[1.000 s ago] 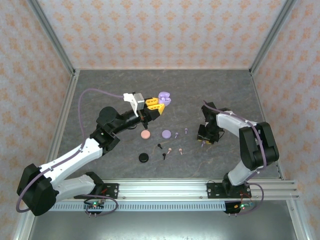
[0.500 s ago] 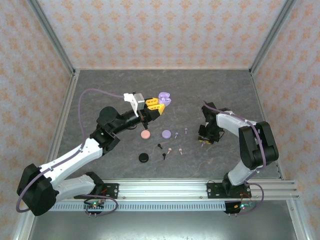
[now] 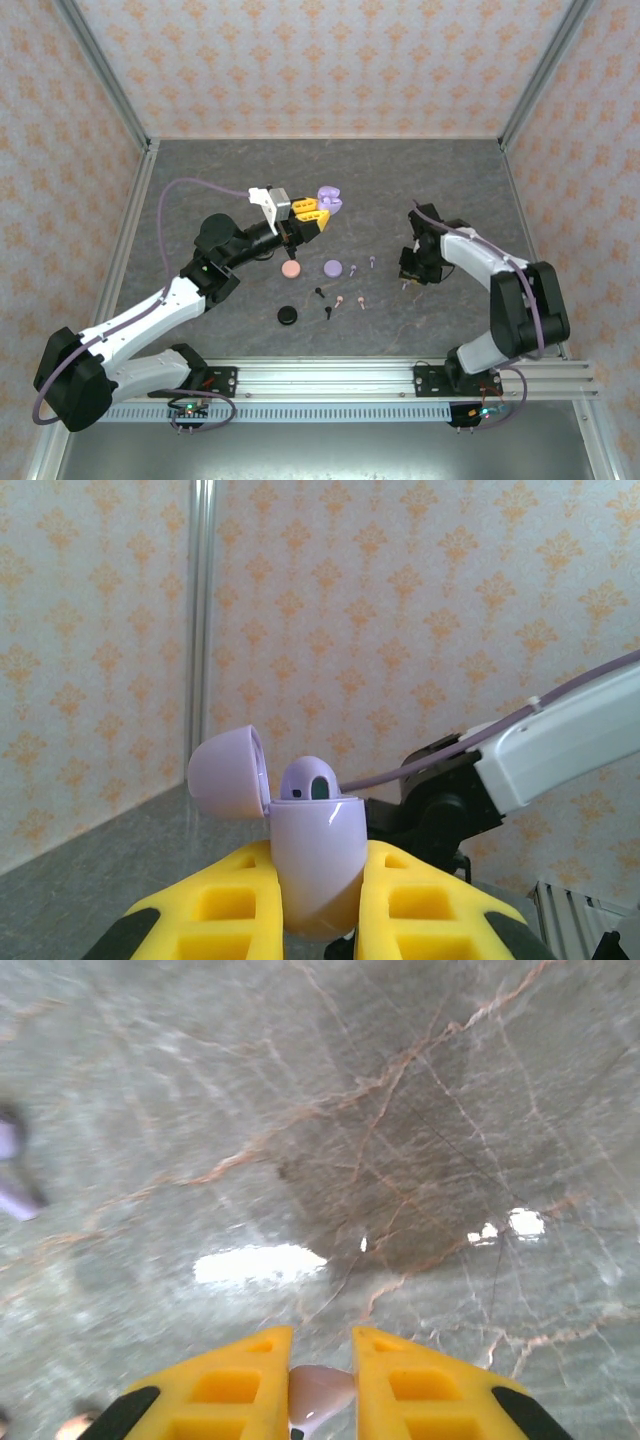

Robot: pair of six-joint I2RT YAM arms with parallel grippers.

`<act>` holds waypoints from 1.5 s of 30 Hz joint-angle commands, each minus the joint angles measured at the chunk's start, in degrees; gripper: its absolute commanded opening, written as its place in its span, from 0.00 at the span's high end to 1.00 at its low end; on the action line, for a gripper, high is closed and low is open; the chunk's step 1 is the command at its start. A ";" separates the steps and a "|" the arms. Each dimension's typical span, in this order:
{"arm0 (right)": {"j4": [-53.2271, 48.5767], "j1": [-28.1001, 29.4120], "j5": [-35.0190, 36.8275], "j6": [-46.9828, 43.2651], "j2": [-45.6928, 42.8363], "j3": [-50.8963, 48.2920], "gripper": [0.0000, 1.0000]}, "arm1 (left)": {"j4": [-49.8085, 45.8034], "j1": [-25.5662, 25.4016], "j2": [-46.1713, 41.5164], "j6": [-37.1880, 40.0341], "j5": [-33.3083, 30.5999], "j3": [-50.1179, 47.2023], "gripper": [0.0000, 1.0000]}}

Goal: Insert the wireless bluetooth earbuds into the charging case

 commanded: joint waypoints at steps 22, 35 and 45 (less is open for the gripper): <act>-14.30 13.26 4.23 1.77 -9.04 41.86 0.81 | 8.03 -0.64 7.26 -2.02 0.72 -0.17 1.00; -11.40 20.62 4.57 3.71 -4.79 50.49 0.81 | 8.62 -0.64 8.39 -2.51 0.92 -0.07 1.00; -8.41 22.55 3.80 4.25 -3.91 51.31 0.81 | 8.82 -0.64 9.27 -2.60 0.85 0.35 1.00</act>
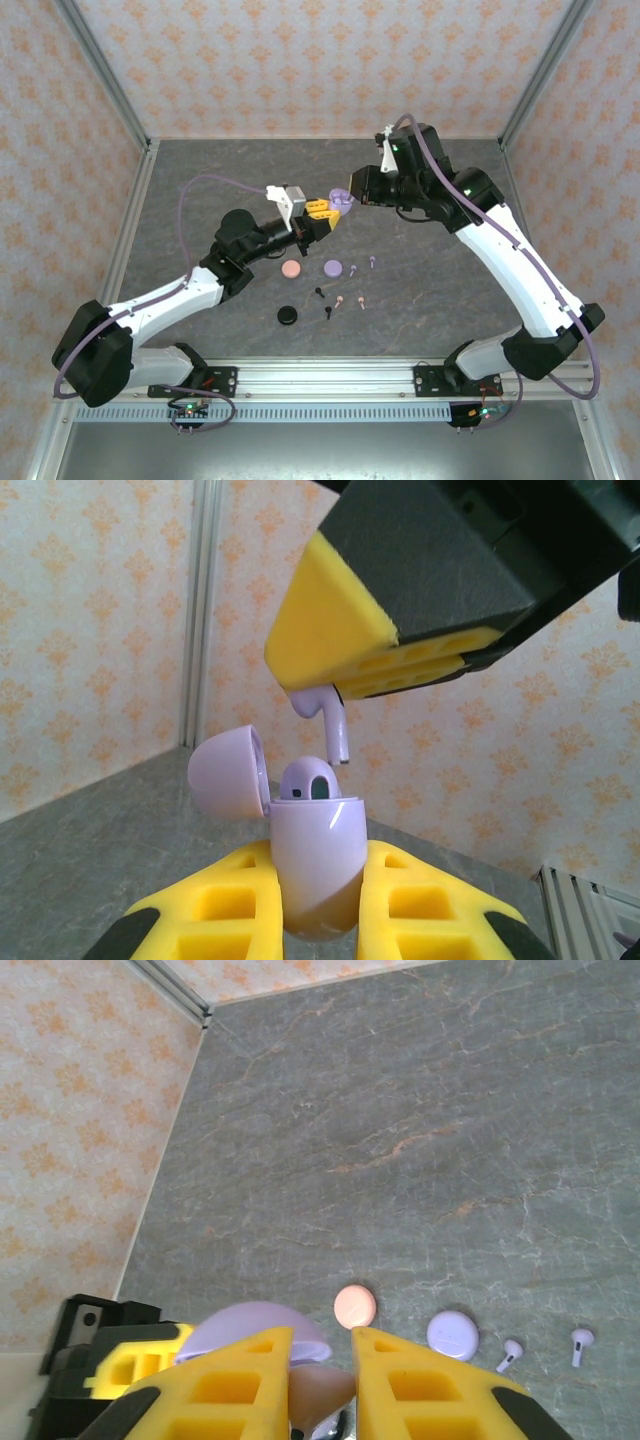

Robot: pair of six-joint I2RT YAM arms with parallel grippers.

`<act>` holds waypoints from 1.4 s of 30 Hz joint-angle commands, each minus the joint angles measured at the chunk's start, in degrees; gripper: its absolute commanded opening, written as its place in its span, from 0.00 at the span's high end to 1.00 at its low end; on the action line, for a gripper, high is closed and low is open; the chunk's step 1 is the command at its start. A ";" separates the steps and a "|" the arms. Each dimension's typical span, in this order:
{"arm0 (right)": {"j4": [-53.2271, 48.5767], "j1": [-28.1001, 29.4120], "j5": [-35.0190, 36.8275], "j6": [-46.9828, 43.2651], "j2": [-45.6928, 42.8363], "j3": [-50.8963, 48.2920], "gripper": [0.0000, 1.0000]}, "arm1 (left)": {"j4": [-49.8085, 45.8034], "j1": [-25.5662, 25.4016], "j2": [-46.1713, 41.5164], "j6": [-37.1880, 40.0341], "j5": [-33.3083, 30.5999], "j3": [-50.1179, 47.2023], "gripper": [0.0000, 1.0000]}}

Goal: Insert the wireless bluetooth earbuds into the charging case

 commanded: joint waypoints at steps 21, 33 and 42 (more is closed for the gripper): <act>1.84 2.07 3.07 0.29 0.74 -0.99 0.81 | 3.67 -0.65 0.48 -2.21 0.17 1.07 1.00; 1.56 2.14 1.10 0.58 0.77 -1.96 0.81 | 3.69 -0.64 0.39 -2.23 -0.19 0.96 1.00; 1.88 2.23 -1.76 1.80 0.70 -2.62 0.81 | 4.15 -0.66 0.40 -2.49 -0.64 0.76 1.00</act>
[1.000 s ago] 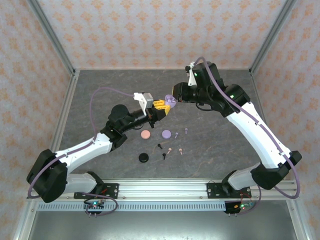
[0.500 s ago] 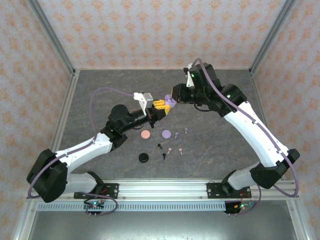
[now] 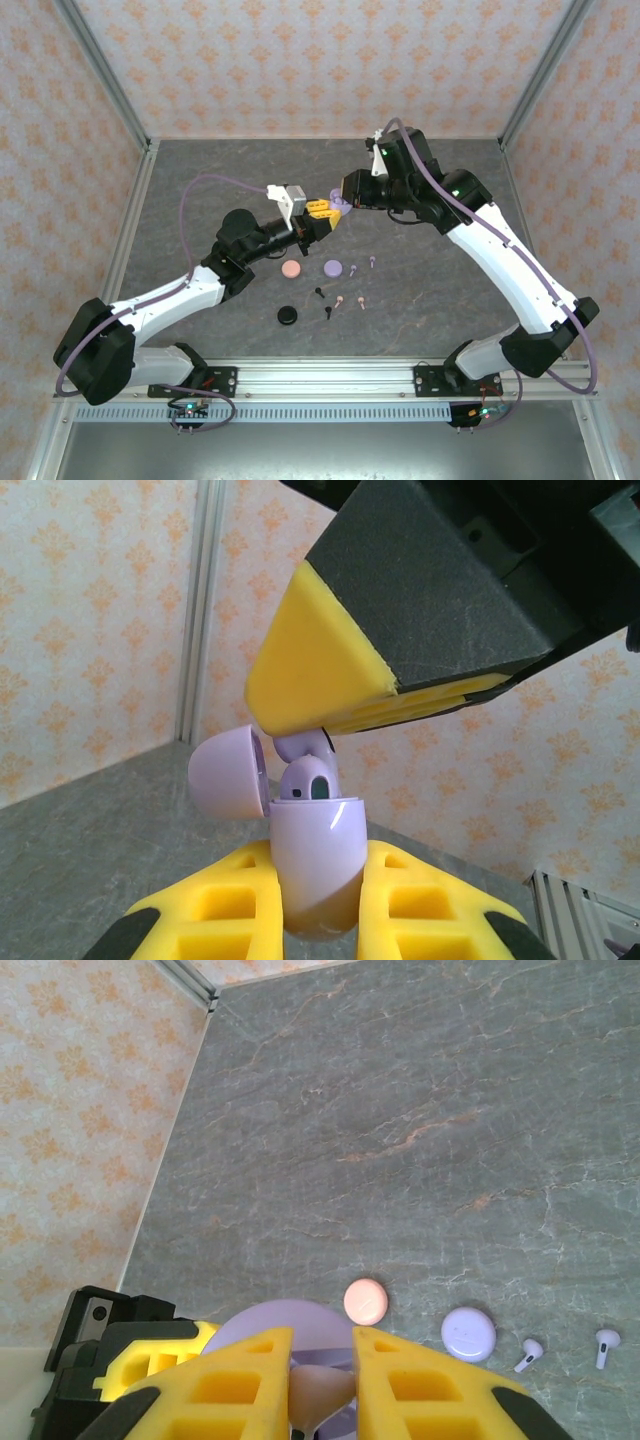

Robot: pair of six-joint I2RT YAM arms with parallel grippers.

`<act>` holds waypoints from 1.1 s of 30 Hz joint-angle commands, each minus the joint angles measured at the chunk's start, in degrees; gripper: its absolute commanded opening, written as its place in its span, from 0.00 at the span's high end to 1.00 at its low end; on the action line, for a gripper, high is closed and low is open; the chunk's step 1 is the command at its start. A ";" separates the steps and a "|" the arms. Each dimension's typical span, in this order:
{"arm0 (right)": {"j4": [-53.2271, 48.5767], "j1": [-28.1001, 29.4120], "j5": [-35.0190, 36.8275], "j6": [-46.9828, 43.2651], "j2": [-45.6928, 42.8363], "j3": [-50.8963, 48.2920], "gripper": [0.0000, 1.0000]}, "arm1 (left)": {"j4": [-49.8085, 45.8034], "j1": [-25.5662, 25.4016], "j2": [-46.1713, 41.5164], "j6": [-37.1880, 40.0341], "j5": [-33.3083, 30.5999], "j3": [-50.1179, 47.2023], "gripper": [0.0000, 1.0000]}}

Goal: Insert the wireless bluetooth earbuds into the charging case

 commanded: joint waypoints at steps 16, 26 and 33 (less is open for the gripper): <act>1.42 -0.03 -0.94 -0.01 -2.80 0.07 0.63 | 4.09 -0.64 -0.58 -0.90 -0.25 0.43 1.00; 13.87 -10.45 -16.95 -2.95 -10.69 -9.88 0.30 | 3.39 -0.63 -3.30 -1.34 0.58 0.65 1.00; 25.98 -10.78 -28.42 -7.78 -13.00 -19.28 0.00 | 2.07 -0.64 -4.66 -2.09 3.15 2.27 1.00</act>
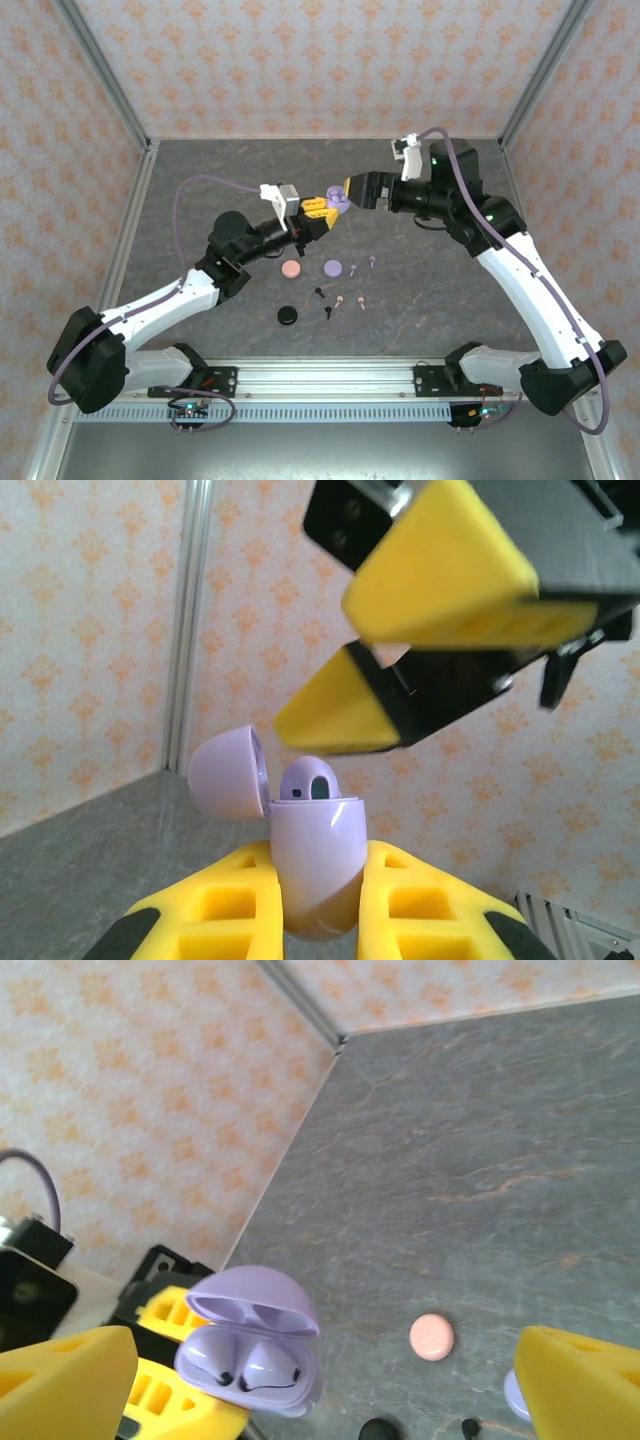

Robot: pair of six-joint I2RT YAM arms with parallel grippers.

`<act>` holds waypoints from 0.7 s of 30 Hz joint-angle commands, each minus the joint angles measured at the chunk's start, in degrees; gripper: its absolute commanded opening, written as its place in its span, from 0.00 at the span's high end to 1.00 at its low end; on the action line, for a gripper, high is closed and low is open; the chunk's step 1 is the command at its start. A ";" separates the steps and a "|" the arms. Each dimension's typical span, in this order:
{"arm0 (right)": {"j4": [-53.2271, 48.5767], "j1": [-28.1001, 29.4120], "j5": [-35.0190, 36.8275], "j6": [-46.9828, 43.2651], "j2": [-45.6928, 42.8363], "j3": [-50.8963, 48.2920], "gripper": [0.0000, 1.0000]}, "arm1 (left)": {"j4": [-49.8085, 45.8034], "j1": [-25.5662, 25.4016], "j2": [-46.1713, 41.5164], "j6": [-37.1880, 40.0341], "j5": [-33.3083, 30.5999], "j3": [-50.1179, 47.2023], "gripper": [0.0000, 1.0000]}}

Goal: Insert the wireless bluetooth earbuds into the charging case

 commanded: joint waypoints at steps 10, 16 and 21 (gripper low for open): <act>19.11 1.47 -18.23 0.89 1.08 -5.06 0.00 | 1.02 -0.39 -1.50 -1.74 3.02 2.83 1.00; 18.75 2.18 -19.47 0.82 1.23 -4.18 0.13 | 0.76 -0.33 -1.16 -1.64 2.98 2.90 1.00; 18.21 2.71 -19.75 0.40 1.11 -3.37 0.22 | 0.02 -0.38 -0.98 -1.36 2.99 3.00 1.00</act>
